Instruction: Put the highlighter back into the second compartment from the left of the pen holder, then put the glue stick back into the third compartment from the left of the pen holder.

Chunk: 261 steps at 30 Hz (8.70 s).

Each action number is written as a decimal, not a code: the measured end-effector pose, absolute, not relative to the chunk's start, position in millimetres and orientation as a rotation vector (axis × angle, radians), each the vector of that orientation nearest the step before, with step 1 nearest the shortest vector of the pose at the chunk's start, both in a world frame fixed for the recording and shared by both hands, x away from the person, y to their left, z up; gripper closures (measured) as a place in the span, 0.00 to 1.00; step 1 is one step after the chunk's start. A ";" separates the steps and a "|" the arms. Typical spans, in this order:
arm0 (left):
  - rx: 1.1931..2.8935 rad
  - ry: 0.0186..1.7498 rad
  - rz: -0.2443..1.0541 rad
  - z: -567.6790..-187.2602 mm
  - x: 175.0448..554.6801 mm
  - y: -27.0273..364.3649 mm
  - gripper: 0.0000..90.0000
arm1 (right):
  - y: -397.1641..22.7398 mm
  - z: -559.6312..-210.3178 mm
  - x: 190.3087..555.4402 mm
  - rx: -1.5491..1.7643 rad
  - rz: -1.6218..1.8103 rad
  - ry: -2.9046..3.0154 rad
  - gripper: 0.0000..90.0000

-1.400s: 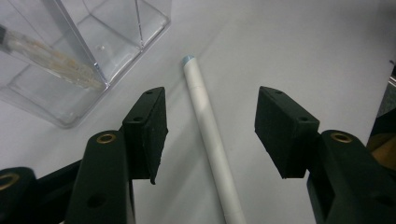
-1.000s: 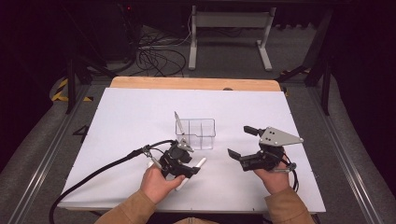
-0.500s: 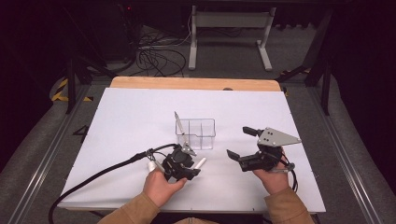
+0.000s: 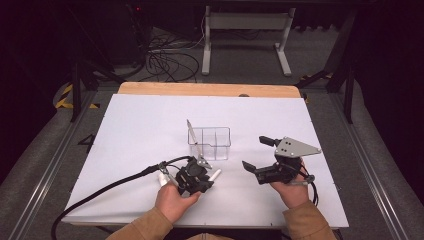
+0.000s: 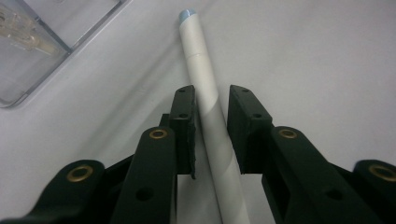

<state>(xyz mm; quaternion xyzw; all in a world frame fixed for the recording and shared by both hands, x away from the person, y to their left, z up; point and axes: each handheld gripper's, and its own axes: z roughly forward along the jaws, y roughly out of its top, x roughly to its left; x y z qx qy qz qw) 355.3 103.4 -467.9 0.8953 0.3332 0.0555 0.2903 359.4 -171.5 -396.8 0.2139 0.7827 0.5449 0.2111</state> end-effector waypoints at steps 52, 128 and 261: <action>2.009 0.703 0.316 -392.6 349.2 141.4 0.87 | -173.6 -396.4 359.8 0.595 1.522 2.168 0.06; 1.561 0.588 0.381 -391.1 427.4 141.8 0.86 | -171.0 -399.0 360.8 0.579 1.524 2.195 0.06; 1.834 0.708 0.465 -417.2 304.2 288.3 0.16 | -123.7 -383.5 340.8 0.589 1.493 2.268 0.33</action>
